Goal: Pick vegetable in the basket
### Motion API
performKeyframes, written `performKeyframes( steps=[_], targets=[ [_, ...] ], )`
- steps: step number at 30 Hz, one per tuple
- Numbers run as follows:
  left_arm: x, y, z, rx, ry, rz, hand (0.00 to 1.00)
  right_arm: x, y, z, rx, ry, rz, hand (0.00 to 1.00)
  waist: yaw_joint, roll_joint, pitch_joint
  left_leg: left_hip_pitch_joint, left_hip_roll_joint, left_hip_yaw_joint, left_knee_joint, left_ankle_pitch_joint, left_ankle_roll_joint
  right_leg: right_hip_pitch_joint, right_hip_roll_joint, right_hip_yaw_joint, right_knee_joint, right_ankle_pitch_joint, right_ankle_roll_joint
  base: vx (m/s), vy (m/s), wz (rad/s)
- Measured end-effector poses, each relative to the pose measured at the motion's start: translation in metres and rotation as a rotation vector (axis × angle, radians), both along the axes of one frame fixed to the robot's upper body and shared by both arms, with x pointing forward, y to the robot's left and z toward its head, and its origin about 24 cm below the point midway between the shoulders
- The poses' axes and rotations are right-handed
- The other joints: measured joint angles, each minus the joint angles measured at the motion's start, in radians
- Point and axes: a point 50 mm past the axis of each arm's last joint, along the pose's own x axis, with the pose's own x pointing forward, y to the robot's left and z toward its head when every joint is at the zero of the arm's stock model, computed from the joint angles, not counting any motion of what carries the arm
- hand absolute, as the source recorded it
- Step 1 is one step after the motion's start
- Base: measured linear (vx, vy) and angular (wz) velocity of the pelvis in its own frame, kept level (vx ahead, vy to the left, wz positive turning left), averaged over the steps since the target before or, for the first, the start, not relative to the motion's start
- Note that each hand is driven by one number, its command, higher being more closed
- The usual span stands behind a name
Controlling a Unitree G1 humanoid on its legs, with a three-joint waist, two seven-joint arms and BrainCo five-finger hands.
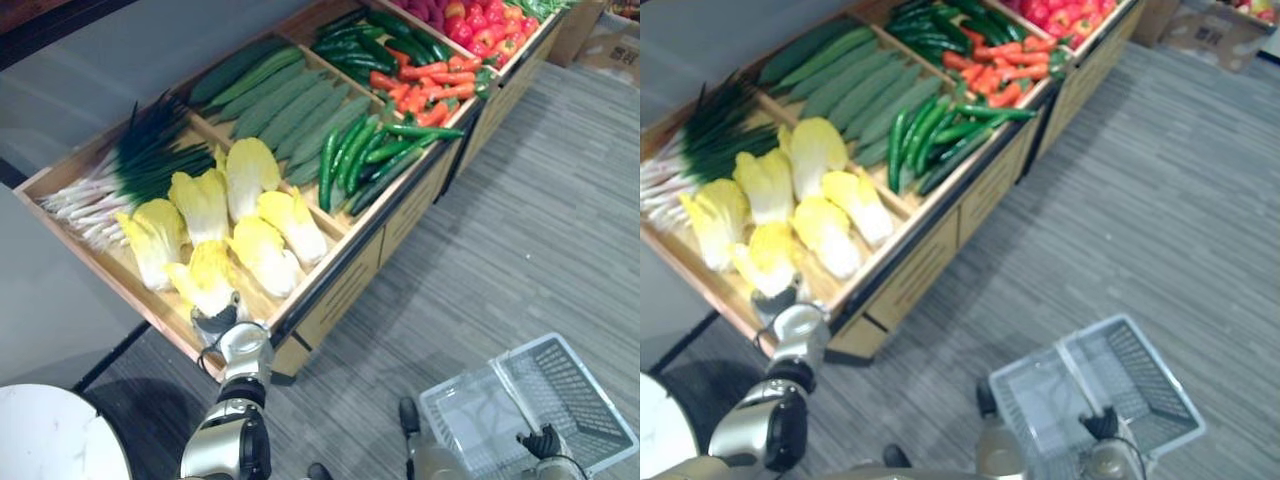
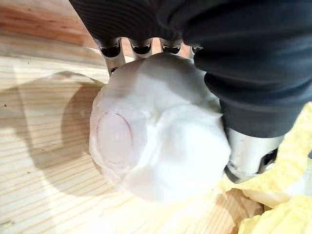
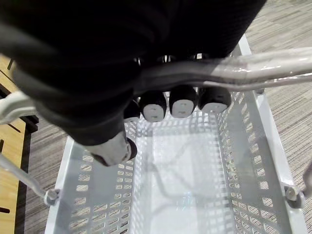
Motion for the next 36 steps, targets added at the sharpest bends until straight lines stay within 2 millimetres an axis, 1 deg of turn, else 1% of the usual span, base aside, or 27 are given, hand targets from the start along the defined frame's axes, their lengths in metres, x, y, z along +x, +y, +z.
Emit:
performKeyframes(
  steps=[3,10,13,15,16,18,19,21,22,26,31,33,34,35,36],
  targets=[
    [0.001,0.000,0.000,-0.006,-0.004,-0.006,1.00,-0.001,0.000,-0.001,0.004,0.005,0.000,1.00,-0.004,-0.002,0.001,0.002,0.000,-0.011,0.000,0.000,0.000,0.008,-0.002,-0.011,0.000,0.000,0.000,-0.03,-0.023,0.10],
    [0.003,-0.001,-0.001,-0.016,0.000,-0.060,1.00,-0.004,0.002,-0.003,0.011,0.016,-0.002,1.00,-0.004,-0.019,0.010,0.019,-0.007,-0.029,0.000,0.002,0.004,0.036,-0.011,-0.027,-0.001,0.000,0.000,-0.05,-0.015,0.07],
    [0.006,-0.004,0.001,-0.012,-0.006,-0.079,1.00,-0.005,0.001,-0.003,0.011,0.022,-0.007,1.00,-0.005,-0.021,0.010,0.017,-0.011,-0.043,0.000,0.004,0.006,0.040,-0.016,-0.041,-0.001,0.000,0.000,-0.04,-0.016,0.12],
    [0.007,-0.005,0.001,-0.010,-0.008,-0.094,1.00,-0.006,0.000,-0.003,0.012,0.025,-0.013,1.00,-0.004,-0.017,0.007,0.017,-0.012,-0.049,-0.001,0.005,0.007,0.044,-0.019,-0.048,-0.001,0.000,0.000,-0.03,-0.011,0.12],
    [0.007,-0.007,0.001,-0.009,-0.008,-0.110,1.00,-0.007,0.000,-0.004,0.015,0.029,-0.016,1.00,-0.004,-0.012,0.003,0.016,-0.014,-0.056,-0.001,0.006,0.008,0.048,-0.021,-0.056,-0.001,0.000,0.000,-0.03,-0.012,0.21],
    [0.009,-0.010,0.002,-0.012,-0.018,-0.128,1.00,-0.009,-0.001,-0.005,0.024,0.039,-0.023,1.00,-0.004,-0.016,0.000,0.014,-0.017,-0.074,-0.003,0.009,0.012,0.056,-0.026,-0.075,-0.001,0.000,0.000,-0.03,-0.009,0.26],
    [0.011,-0.015,0.003,-0.008,-0.027,-0.160,1.00,-0.011,-0.001,-0.006,0.031,0.046,-0.038,1.00,0.000,-0.023,-0.004,0.013,-0.021,-0.084,-0.006,0.013,0.015,0.059,-0.030,-0.086,-0.001,0.000,0.000,-0.03,-0.004,0.26],
    [0.012,-0.021,0.004,-0.009,-0.037,-0.194,1.00,-0.012,-0.003,-0.006,0.034,0.045,-0.061,1.00,0.000,-0.025,-0.005,0.013,-0.030,-0.101,-0.018,0.021,0.018,0.065,-0.036,-0.100,-0.001,0.000,0.001,-0.04,-0.006,0.28],
    [0.013,-0.027,0.005,-0.015,-0.052,-0.218,1.00,-0.014,-0.005,-0.006,0.034,0.052,-0.080,1.00,0.001,-0.025,-0.005,0.013,-0.034,-0.109,-0.020,0.024,0.020,0.069,-0.038,-0.112,0.000,0.000,0.001,-0.05,-0.009,0.25],
    [0.008,-0.039,0.004,-0.003,-0.074,-0.298,1.00,-0.015,-0.007,-0.006,0.036,0.054,-0.102,1.00,0.001,-0.024,-0.008,0.003,-0.048,-0.131,-0.019,0.029,0.027,0.072,-0.053,-0.130,0.000,0.001,0.003,-0.05,-0.002,0.16],
    [-0.003,-0.045,0.004,0.004,-0.101,-0.339,1.00,-0.017,-0.008,-0.007,0.037,0.067,-0.120,1.00,0.006,-0.020,-0.036,-0.006,-0.049,-0.143,-0.018,0.036,0.029,0.071,-0.053,-0.142,0.000,0.001,0.003,-0.05,-0.029,0.08],
    [-0.004,-0.047,0.008,0.008,-0.131,-0.360,1.00,-0.019,-0.010,-0.007,0.037,0.068,-0.134,1.00,0.007,-0.015,-0.041,-0.006,-0.049,-0.155,-0.019,0.041,0.028,0.076,-0.052,-0.152,0.002,0.001,0.003,-0.05,-0.041,0.15],
    [-0.004,-0.047,0.013,0.016,-0.157,-0.365,1.00,-0.019,-0.011,-0.006,0.035,0.068,-0.139,1.00,0.010,-0.013,-0.043,-0.006,-0.049,-0.157,-0.018,0.044,0.028,0.076,-0.052,-0.153,0.003,0.001,0.003,-0.07,-0.040,0.06],
    [-0.002,-0.048,0.018,0.028,-0.181,-0.371,1.00,-0.020,-0.011,-0.006,0.035,0.068,-0.140,1.00,0.021,-0.012,-0.043,-0.007,-0.049,-0.158,-0.018,0.047,0.028,0.077,-0.052,-0.154,0.004,0.001,0.003,-0.08,-0.043,0.02],
    [-0.002,-0.048,0.019,0.028,-0.182,-0.371,1.00,-0.020,-0.011,-0.006,0.035,0.068,-0.140,1.00,0.021,-0.012,-0.044,-0.007,-0.049,-0.158,-0.018,0.047,0.028,0.077,-0.052,-0.155,0.004,0.001,0.003,-0.08,-0.046,0.03]
  ],
)
